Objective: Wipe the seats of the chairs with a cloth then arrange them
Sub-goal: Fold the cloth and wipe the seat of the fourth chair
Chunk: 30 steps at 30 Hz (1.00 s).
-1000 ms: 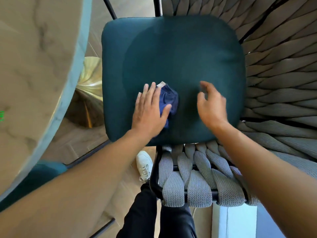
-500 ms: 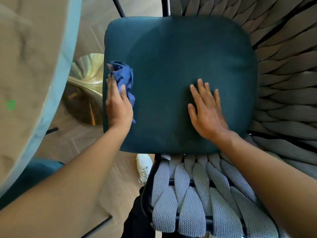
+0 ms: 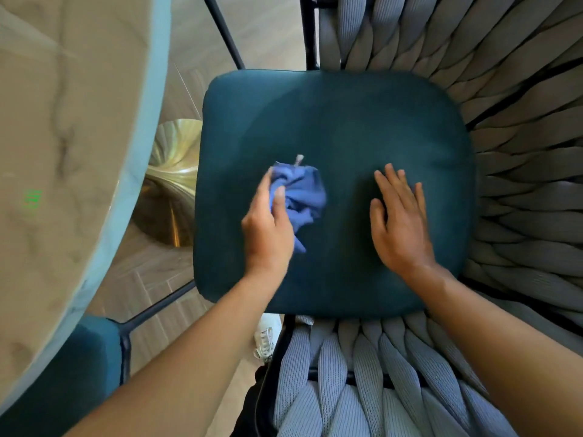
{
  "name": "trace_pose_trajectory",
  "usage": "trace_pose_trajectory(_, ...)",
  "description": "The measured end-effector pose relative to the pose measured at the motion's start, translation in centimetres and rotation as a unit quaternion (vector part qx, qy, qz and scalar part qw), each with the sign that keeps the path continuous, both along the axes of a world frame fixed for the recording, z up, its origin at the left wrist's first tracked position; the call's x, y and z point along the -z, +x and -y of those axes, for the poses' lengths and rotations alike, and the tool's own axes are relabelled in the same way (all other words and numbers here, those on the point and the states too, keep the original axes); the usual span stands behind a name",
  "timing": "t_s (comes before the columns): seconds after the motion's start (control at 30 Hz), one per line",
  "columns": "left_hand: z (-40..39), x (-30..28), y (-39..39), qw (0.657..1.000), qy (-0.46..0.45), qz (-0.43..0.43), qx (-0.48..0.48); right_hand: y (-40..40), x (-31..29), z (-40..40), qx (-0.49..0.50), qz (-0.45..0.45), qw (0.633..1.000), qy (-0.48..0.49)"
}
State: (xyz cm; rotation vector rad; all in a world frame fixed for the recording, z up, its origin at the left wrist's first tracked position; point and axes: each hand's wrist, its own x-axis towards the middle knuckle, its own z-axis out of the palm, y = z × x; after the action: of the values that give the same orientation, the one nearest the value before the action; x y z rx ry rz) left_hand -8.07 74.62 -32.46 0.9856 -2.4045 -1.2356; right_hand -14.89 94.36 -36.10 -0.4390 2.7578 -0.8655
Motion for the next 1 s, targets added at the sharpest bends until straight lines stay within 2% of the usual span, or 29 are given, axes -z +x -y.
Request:
trace_pose_trajectory(0.03,1.4,-0.3,-1.2,0.999,-0.012,-0.003,-0.051,-0.1,0.0,-0.2,-0.002,-0.002,1.0,-0.004)
trace_pose_trajectory(0.1,4.4,0.0,-3.8,0.997,-0.037,-0.001,-0.073,-0.4,0.2,-0.5,-0.008,-0.005,1.0,-0.004)
trace_pose_trajectory(0.17,6.0,1.8,-6.0,0.997,-0.04,0.069,-0.011,-0.8,0.5,-0.7,-0.008,-0.002,1.0,0.001)
trace_pose_trajectory(0.23,6.1,4.3,-7.0,0.977,-0.116,0.166,0.065,-1.0,0.8,-0.9,-0.011,0.002,1.0,0.004)
trace_pose_trajectory(0.3,5.4,6.2,-7.8,0.959,-0.196,0.189,0.081,-1.0,1.1,-1.1,-0.013,0.0,1.0,0.005)
trace_pose_trajectory(0.37,5.0,6.7,-8.2,0.959,-0.211,0.176,0.067,-1.0,1.3,-1.3,-0.014,-0.002,1.0,-0.005)
trace_pose_trajectory(0.43,4.5,6.5,-7.9,0.966,-0.201,0.126,0.1,-1.0,1.3,-1.4,-0.017,-0.01,1.0,-0.015)
trace_pose_trajectory(0.53,1.8,6.7,-6.8,0.943,-0.215,0.038,0.252,-1.2,1.2,-1.7,-0.006,-0.017,0.999,-0.027)
trace_pose_trajectory(0.6,0.2,7.1,-6.5,0.921,-0.205,0.017,0.33,-1.2,0.9,-2.1,0.014,-0.015,0.999,-0.039)
trace_pose_trajectory(0.67,0.3,6.6,-7.5,0.936,-0.173,0.009,0.307,-1.5,0.5,-2.6,0.038,-0.006,0.998,-0.053)
trace_pose_trajectory(0.77,1.3,5.5,-10.5,0.978,-0.131,0.011,0.16,-1.6,0.2,-3.3,0.075,0.003,0.995,-0.065)
trace_pose_trajectory(0.83,0.9,4.7,-12.9,0.989,-0.104,0.052,0.087,-1.6,0.2,-3.6,0.086,0.009,0.994,-0.071)
trace_pose_trajectory(0.9,-0.7,4.8,-14.2,0.986,-0.093,0.09,0.101,-1.6,0.3,-3.9,0.095,0.015,0.993,-0.073)
trace_pose_trajectory(1.0,-2.5,5.1,-13.3,0.963,-0.134,0.106,0.207,-1.6,0.2,-4.4,0.116,0.019,0.99,-0.079)
